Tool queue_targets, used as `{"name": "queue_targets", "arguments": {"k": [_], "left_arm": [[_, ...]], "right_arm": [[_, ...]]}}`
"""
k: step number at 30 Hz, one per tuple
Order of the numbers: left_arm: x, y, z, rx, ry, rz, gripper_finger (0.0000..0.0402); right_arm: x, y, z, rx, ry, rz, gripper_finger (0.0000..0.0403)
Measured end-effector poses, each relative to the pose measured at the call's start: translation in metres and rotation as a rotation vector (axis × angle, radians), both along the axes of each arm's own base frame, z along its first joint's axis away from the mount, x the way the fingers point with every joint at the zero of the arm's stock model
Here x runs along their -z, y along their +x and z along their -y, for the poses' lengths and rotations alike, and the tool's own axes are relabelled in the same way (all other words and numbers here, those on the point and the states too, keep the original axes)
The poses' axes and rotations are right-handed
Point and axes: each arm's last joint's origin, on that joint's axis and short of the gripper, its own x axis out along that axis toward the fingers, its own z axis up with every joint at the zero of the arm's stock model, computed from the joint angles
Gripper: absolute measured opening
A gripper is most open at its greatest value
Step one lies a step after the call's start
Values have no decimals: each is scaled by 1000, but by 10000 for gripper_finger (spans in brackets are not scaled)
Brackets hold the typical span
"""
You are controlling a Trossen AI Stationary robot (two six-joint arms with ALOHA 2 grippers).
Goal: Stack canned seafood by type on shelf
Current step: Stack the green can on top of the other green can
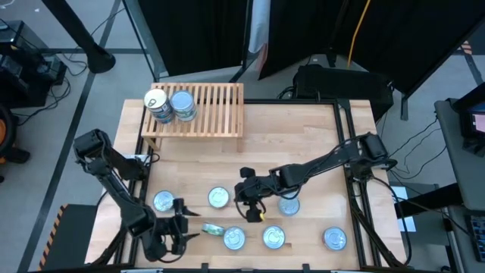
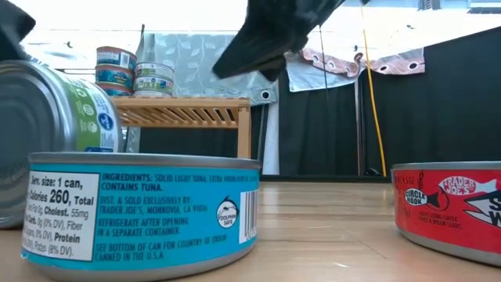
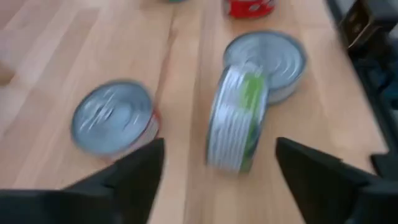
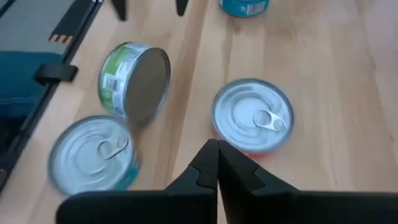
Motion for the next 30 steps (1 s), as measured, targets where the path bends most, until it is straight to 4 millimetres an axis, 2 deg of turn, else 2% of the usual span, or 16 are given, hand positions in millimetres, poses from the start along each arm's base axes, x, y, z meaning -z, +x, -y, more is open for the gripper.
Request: {"name": "queue_targets", "arguments": {"k": [3, 5, 9, 15, 22, 30], "left_arm": [[-3, 10, 1, 42, -19, 23, 360], [-4, 13, 2, 69, -30, 22, 373], [-3, 17, 0, 99, -57, -20, 373], [9, 24, -5, 93, -19, -58, 352], [16, 26, -5, 134, 28, -93, 293], [10, 27, -6, 180, 139, -61, 161]], "right_arm": [[-9, -10, 2, 20, 12, -46, 0], [-11, -13, 1, 27, 20, -60, 0], [-12, -17, -3, 12, 10, -78, 0], [-11, -17, -4, 2, 3, -84, 0], [-11, -18, -4, 0, -1, -87, 0], [-10, -18, -4, -7, -11, -96, 0]]}}
